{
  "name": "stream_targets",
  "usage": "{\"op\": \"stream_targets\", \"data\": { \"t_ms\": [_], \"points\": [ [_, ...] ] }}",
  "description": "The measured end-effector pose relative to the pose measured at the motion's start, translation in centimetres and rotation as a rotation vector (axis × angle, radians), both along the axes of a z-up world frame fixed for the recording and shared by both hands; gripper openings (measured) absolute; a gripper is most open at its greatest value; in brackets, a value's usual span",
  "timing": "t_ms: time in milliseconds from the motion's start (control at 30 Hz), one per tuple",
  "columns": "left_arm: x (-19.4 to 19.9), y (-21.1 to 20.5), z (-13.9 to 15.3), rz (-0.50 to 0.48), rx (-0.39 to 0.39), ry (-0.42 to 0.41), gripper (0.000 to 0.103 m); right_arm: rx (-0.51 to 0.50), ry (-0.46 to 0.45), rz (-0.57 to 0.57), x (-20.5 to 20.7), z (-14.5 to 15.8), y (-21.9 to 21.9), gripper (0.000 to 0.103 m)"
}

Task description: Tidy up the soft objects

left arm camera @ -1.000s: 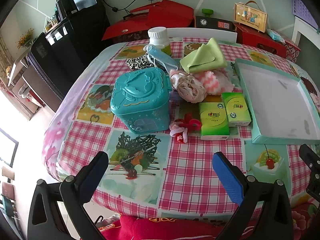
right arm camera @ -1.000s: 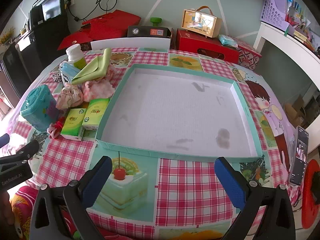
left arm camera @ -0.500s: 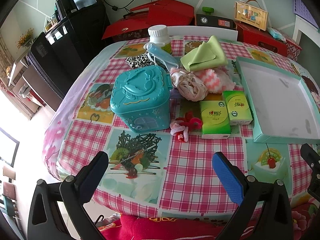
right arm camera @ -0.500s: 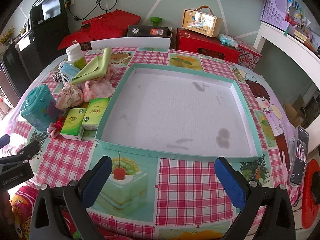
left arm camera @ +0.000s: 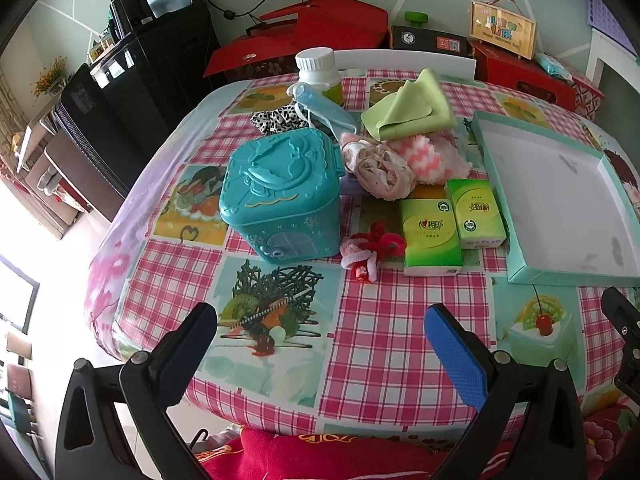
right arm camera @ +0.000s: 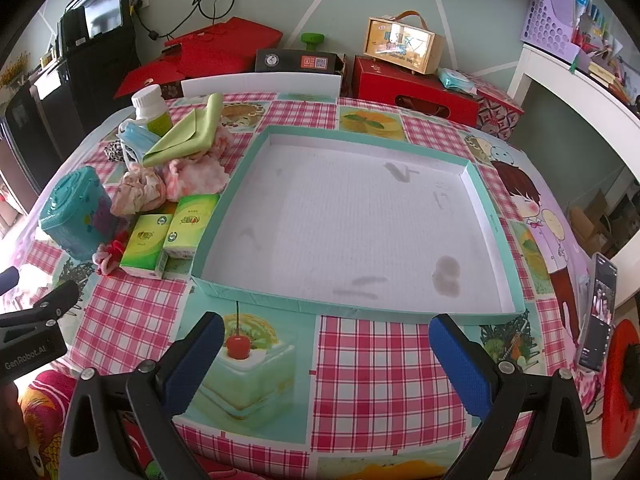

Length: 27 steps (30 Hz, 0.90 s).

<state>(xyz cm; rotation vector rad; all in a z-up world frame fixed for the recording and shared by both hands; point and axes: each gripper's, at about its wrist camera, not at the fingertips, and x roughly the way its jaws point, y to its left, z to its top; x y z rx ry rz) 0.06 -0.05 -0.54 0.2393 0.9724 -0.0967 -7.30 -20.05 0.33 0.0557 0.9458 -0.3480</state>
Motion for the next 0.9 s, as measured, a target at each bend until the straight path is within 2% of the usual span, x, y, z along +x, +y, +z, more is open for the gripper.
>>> {"op": "stream_targets", "data": {
  "t_ms": [900],
  "points": [
    [0.25,0.06,-0.24,0.002,0.002,0.021,0.103,-0.003,0.006,0.001,-0.01,-0.3,0.14,0.103]
  ]
}}
